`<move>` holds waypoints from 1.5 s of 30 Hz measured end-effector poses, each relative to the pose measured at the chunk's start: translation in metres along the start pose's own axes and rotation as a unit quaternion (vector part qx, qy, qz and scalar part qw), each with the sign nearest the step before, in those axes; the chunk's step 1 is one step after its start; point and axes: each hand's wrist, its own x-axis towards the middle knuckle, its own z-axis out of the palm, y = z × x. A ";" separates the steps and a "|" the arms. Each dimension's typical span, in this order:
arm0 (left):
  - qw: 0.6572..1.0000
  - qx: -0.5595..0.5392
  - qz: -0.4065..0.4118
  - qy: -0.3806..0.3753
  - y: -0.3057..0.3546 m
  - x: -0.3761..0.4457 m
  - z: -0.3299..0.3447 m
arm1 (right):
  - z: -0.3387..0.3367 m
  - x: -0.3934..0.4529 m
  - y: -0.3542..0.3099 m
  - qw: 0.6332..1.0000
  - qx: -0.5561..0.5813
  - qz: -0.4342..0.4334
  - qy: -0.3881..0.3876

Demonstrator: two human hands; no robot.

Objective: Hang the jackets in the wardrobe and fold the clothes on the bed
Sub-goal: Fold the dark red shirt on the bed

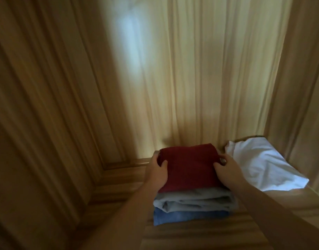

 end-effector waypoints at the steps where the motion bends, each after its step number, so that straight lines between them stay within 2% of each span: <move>1: 1.000 0.008 0.004 0.009 0.001 0.002 -0.001 | 0.000 0.001 0.000 1.000 -0.004 -0.016 0.007; 4: 0.999 0.008 0.008 0.040 0.003 0.007 -0.003 | 0.002 0.004 -0.002 0.999 -0.012 -0.041 0.011; 9: 0.997 0.009 0.002 0.075 0.005 -0.001 -0.002 | 0.000 0.004 -0.004 0.999 -0.007 -0.034 0.009; 13: 0.993 0.047 0.057 0.092 0.013 -0.018 -0.007 | -0.007 -0.015 -0.011 0.999 0.008 -0.033 -0.002; 15: 0.984 0.095 0.105 0.104 0.018 -0.031 -0.013 | -0.013 -0.032 -0.017 0.998 -0.023 -0.061 0.009; 20: 0.961 0.185 0.198 0.048 0.036 -0.072 -0.033 | -0.032 -0.086 -0.045 0.978 -0.141 -0.143 0.056; 24: 0.916 0.273 0.292 -0.026 0.059 -0.115 -0.054 | -0.058 -0.146 -0.076 0.947 -0.246 -0.174 0.115; 30: 0.869 0.289 0.396 -0.070 0.079 -0.195 -0.089 | -0.084 -0.268 -0.110 0.937 -0.304 -0.121 0.126; 36: 0.846 0.288 0.442 -0.077 0.074 -0.263 -0.143 | -0.094 -0.372 -0.133 0.935 -0.313 -0.084 0.144; 41: 0.831 0.292 0.469 -0.070 0.055 -0.321 -0.206 | -0.083 -0.445 -0.152 0.937 -0.295 -0.109 0.149; 45: 0.857 0.297 0.416 -0.069 0.024 -0.364 -0.256 | -0.054 -0.501 -0.155 0.947 -0.267 -0.143 0.110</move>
